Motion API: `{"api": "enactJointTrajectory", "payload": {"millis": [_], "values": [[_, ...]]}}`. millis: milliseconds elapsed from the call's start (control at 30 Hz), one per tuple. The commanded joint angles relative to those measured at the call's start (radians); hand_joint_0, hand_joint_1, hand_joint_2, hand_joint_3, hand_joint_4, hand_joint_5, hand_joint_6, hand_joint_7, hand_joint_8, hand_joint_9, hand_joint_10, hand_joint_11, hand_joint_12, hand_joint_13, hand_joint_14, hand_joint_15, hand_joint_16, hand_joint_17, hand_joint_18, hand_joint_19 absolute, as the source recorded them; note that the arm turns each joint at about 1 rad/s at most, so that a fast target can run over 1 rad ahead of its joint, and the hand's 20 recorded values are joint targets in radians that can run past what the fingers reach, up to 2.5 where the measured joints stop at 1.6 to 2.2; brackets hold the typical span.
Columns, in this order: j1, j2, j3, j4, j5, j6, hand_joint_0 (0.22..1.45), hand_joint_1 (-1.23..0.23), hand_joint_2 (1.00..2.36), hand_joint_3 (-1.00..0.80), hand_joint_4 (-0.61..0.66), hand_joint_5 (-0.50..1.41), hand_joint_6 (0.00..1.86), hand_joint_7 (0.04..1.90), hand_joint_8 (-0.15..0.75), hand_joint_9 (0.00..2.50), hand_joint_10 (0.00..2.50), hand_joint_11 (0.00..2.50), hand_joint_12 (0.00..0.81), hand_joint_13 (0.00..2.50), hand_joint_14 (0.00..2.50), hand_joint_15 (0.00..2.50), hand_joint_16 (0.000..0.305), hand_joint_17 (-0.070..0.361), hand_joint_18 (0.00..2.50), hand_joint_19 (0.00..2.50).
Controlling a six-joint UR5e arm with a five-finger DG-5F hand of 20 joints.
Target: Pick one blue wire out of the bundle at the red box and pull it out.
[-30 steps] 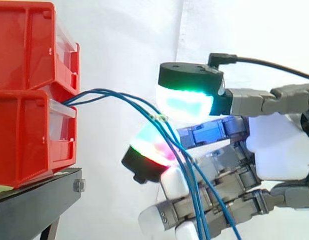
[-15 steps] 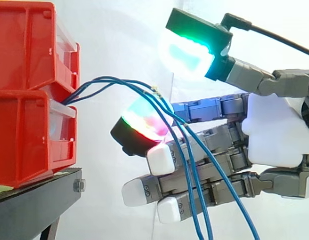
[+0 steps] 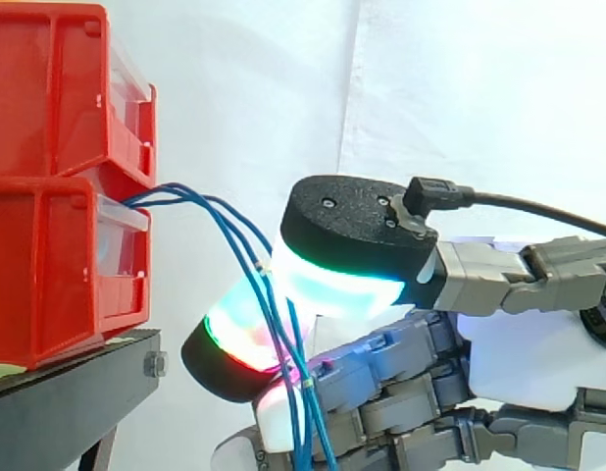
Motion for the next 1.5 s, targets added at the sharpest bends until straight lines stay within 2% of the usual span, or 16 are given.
{"api": "enactJointTrajectory", "payload": {"millis": [0, 167, 267, 533, 600, 700, 733, 767, 800, 833, 900, 1033, 1133, 1467], "values": [[0.0, -0.002, 0.0, 0.011, 0.0, -0.004, 0.61, -0.75, 1.02, -0.25, 0.09, -0.18, 0.93, 0.99, 0.306, 0.89, 0.02, 0.49, 0.395, 0.64, 0.01, 0.33, 0.052, 0.117, 0.58, 0.44], [0.0, -0.002, 0.0, 0.012, 0.0, -0.001, 0.59, -0.75, 1.02, -0.18, 0.09, -0.16, 0.93, 1.02, 0.319, 0.97, 0.01, 0.5, 0.384, 0.64, 0.01, 0.33, 0.052, 0.117, 0.58, 0.46], [0.0, -0.002, 0.0, 0.011, 0.0, -0.001, 0.6, -0.75, 1.01, -0.14, 0.07, -0.14, 0.93, 1.03, 0.344, 1.03, 0.01, 0.48, 0.414, 0.67, 0.01, 0.32, 0.059, 0.133, 0.64, 0.43], [0.0, -0.002, 0.006, 0.008, 0.0, 0.004, 0.61, -0.82, 1.0, 0.06, -0.08, -0.11, 0.93, 1.07, 0.355, 1.17, 0.01, 0.5, 0.457, 0.8, 0.01, 0.35, 0.063, 0.143, 0.76, 0.4], [0.0, -0.002, 0.017, 0.003, 0.0, 0.007, 0.59, -0.82, 1.09, 0.06, -0.1, -0.1, 0.92, 1.09, 0.35, 1.19, 0.01, 0.5, 0.458, 0.83, 0.01, 0.37, 0.064, 0.145, 0.8, 0.4], [0.0, 0.0, 0.025, -0.011, 0.002, 0.007, 0.57, -0.81, 1.18, 0.04, -0.12, -0.1, 0.92, 1.07, 0.346, 1.23, 0.01, 0.49, 0.457, 0.88, 0.01, 0.39, 0.065, 0.145, 0.84, 0.42], [0.0, -0.002, 0.028, -0.014, 0.002, 0.008, 0.54, -0.79, 1.26, 0.0, -0.1, -0.1, 0.92, 1.05, 0.351, 1.24, 0.01, 0.49, 0.464, 0.89, 0.01, 0.39, 0.066, 0.148, 0.85, 0.42], [0.0, -0.002, 0.031, -0.017, 0.0, 0.007, 0.54, -0.79, 1.25, 0.0, -0.09, -0.1, 0.92, 1.06, 0.351, 1.24, 0.01, 0.49, 0.465, 0.89, 0.01, 0.4, 0.066, 0.149, 0.86, 0.42], [0.0, -0.002, 0.031, -0.017, 0.002, 0.007, 0.53, -0.78, 1.2, -0.07, -0.02, -0.1, 0.91, 1.06, 0.363, 1.25, 0.01, 0.48, 0.474, 0.89, 0.01, 0.4, 0.067, 0.151, 0.86, 0.43], [0.0, -0.002, 0.032, -0.017, 0.002, 0.008, 0.57, -0.78, 1.0, -0.08, 0.03, -0.1, 0.91, 1.03, 0.371, 1.24, 0.01, 0.48, 0.475, 0.88, 0.01, 0.4, 0.067, 0.15, 0.85, 0.43], [0.0, -0.002, 0.034, -0.018, 0.002, 0.008, 0.55, -0.71, 1.01, -0.17, 0.05, -0.1, 0.91, 1.0, 0.363, 1.23, 0.01, 0.5, 0.465, 0.87, 0.01, 0.4, 0.064, 0.144, 0.82, 0.46], [0.0, 0.0, 0.035, -0.018, 0.002, 0.008, 0.54, -0.65, 1.01, -0.3, 0.07, -0.1, 0.89, 1.09, 0.345, 1.2, 0.01, 0.51, 0.438, 0.83, 0.01, 0.42, 0.058, 0.13, 0.75, 0.49], [0.0, 0.0, 0.035, -0.018, 0.002, 0.014, 0.53, -0.64, 1.01, -0.33, 0.07, -0.11, 0.89, 1.11, 0.33, 1.18, 0.01, 0.52, 0.413, 0.81, 0.02, 0.42, 0.053, 0.119, 0.71, 0.52], [0.0, -0.002, 0.04, -0.018, 0.002, 0.014, 0.52, -0.64, 1.01, -0.39, 0.09, -0.1, 0.88, 1.13, 0.335, 1.19, 0.02, 0.52, 0.417, 0.81, 0.02, 0.42, 0.053, 0.12, 0.72, 0.52]]}}
